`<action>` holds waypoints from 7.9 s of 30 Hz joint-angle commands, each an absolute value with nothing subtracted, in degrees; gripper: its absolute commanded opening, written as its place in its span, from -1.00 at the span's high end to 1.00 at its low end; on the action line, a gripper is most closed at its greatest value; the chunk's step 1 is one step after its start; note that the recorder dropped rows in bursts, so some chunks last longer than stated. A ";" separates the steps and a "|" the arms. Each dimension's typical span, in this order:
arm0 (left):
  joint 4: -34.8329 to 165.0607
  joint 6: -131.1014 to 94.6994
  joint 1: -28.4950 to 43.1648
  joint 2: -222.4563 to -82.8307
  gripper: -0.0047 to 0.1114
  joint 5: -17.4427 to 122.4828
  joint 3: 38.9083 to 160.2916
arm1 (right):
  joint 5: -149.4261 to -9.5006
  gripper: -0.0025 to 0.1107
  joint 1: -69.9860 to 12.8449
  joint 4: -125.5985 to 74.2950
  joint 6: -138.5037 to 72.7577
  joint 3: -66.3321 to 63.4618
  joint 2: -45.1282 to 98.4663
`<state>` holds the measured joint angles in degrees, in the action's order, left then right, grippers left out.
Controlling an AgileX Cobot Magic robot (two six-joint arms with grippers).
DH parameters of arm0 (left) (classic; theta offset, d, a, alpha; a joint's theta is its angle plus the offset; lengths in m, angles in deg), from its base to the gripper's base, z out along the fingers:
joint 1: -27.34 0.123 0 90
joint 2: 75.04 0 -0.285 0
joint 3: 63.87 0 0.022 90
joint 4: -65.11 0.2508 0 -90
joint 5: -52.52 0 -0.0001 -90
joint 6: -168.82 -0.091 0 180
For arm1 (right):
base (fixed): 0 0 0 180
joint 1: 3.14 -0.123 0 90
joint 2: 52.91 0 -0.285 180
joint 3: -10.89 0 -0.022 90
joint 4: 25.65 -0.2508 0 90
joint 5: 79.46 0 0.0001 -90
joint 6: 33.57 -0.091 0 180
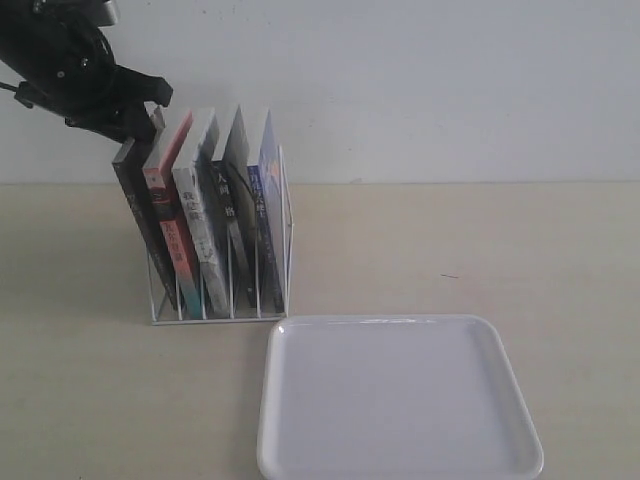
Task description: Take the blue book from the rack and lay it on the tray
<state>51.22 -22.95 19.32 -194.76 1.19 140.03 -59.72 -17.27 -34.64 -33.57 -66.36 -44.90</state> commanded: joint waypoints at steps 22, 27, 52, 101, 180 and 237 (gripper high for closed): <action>50.32 -20.09 18.64 -188.85 0.85 -0.48 142.88 | -60.34 0.96 -16.94 -34.19 -33.15 -66.33 -45.13; 49.52 -19.67 18.64 -187.27 0.85 -2.24 146.33 | -60.34 0.96 -16.94 -34.19 -33.15 -66.33 -45.13; 49.67 -18.07 18.64 -184.27 0.85 -13.04 159.79 | -60.34 0.96 -16.94 -34.19 -33.15 -66.33 -45.13; 50.00 -17.65 18.64 -184.44 0.85 -12.64 160.21 | -60.34 0.96 -16.94 -34.19 -33.15 -66.33 -45.13; 52.05 -18.31 15.34 -193.44 0.17 7.59 138.10 | -60.34 0.96 -16.94 -34.19 -33.15 -66.33 -45.13; 50.69 -18.45 10.74 -191.31 0.15 -2.56 142.58 | -60.34 0.96 -16.94 -34.19 -33.15 -66.33 -45.13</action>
